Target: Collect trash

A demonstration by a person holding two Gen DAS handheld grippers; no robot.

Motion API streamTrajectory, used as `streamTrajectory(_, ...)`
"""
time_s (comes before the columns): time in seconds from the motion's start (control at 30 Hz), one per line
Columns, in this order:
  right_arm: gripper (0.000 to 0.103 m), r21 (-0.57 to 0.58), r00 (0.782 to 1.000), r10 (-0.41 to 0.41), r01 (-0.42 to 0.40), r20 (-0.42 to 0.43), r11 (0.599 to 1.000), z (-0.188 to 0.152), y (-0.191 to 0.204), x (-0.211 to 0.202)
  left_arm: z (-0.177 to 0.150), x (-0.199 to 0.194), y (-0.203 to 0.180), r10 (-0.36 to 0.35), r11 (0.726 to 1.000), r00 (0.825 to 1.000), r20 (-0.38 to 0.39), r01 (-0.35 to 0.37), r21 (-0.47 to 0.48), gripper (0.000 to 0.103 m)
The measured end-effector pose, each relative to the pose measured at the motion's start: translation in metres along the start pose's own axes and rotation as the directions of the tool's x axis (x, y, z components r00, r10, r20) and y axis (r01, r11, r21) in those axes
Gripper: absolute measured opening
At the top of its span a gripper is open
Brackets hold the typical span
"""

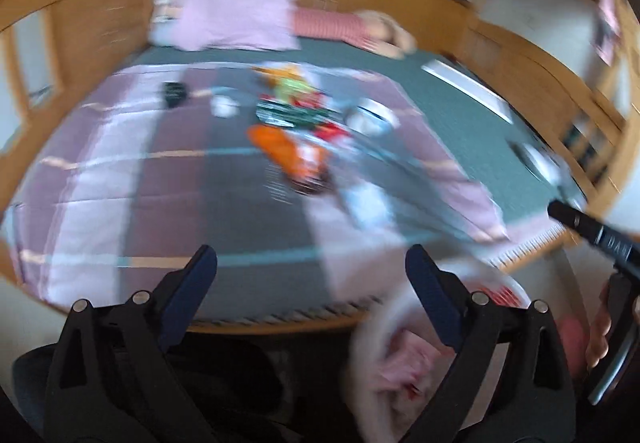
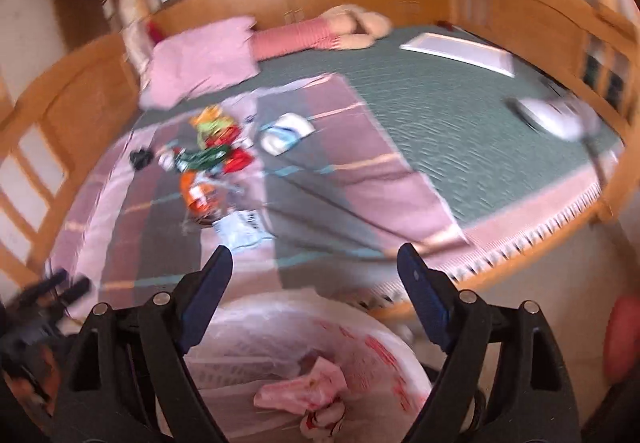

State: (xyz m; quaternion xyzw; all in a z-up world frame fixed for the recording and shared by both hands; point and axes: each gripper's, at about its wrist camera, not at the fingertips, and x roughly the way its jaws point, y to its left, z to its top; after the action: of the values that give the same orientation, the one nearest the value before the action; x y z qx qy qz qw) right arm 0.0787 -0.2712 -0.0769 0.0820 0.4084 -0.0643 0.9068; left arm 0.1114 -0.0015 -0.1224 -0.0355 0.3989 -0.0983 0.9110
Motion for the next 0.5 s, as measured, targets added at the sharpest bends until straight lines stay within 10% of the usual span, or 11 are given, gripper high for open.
streamTrajectory(0.23, 0.083, -0.331, 0.969, -0.122, 0.045, -0.216, 0.943, 0.032, 0.128, 0.153, 0.004, -0.008, 0.079, 0.186, 0.971, 0.982, 0.016, -0.182, -0.155, 0.095)
streamTrajectory(0.4, 0.082, -0.559, 0.882, -0.388, 0.187, -0.266, 0.808, 0.014, 0.173, 0.249, -0.003, 0.004, 0.104, 0.206, 0.962, 0.978, -0.026, -0.208, -0.180, 0.095)
streamTrajectory(0.5, 0.033, -0.553, 0.868, -0.393, 0.175, -0.304, 0.815, 0.011, 0.164, 0.262, -0.008, 0.011, 0.115, 0.210, 0.958, 0.977, -0.048, -0.215, -0.190, 0.095)
